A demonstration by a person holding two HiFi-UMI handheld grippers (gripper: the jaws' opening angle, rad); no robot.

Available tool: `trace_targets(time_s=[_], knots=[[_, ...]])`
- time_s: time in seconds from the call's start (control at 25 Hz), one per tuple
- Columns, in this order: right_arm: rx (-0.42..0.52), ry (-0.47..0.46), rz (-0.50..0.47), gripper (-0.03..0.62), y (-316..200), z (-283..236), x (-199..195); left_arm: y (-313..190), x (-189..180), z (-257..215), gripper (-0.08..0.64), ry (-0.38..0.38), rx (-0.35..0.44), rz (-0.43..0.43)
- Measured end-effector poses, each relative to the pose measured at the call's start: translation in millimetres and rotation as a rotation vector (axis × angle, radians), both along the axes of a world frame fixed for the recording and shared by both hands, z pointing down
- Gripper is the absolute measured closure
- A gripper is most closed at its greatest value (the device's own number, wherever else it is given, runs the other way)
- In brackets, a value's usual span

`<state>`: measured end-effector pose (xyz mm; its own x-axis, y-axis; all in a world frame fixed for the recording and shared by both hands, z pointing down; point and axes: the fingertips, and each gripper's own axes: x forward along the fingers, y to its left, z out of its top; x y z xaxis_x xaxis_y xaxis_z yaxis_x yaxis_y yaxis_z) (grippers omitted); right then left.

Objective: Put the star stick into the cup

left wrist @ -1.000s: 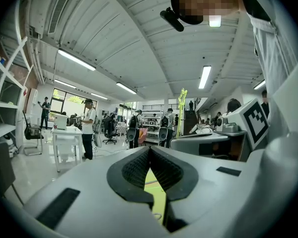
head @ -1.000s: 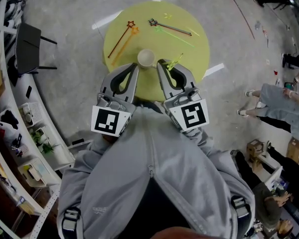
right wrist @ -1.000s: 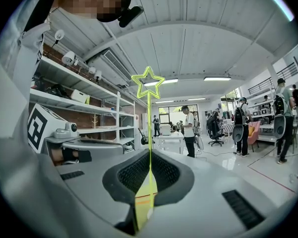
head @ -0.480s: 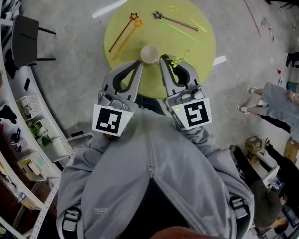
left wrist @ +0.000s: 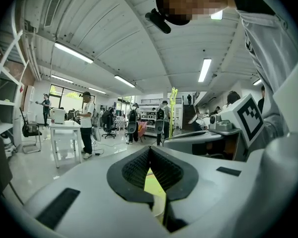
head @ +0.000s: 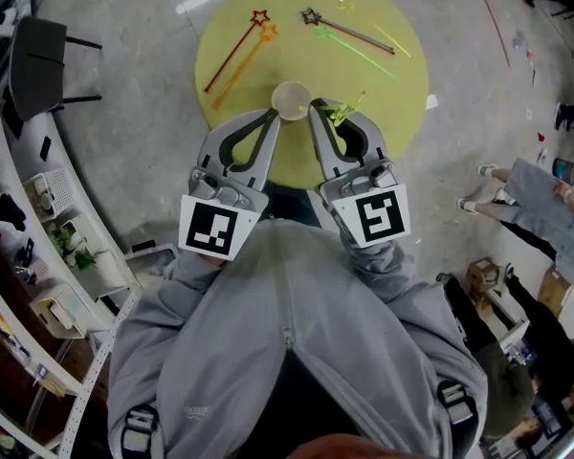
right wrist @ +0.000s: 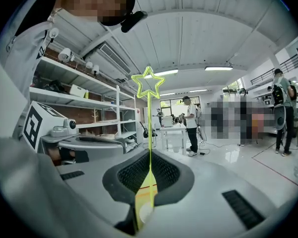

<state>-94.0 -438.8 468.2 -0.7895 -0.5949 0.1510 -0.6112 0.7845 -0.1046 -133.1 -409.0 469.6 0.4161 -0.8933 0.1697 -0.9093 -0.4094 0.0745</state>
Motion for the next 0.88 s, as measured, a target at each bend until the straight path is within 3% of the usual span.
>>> trace_targets(time_s=[0.88], knots=[[-0.084, 0.057, -0.018, 0.557, -34.2, 105.5, -15.8, -26.7, 1.3, 96.8, 0.543, -0.065, -0.064, 0.068]])
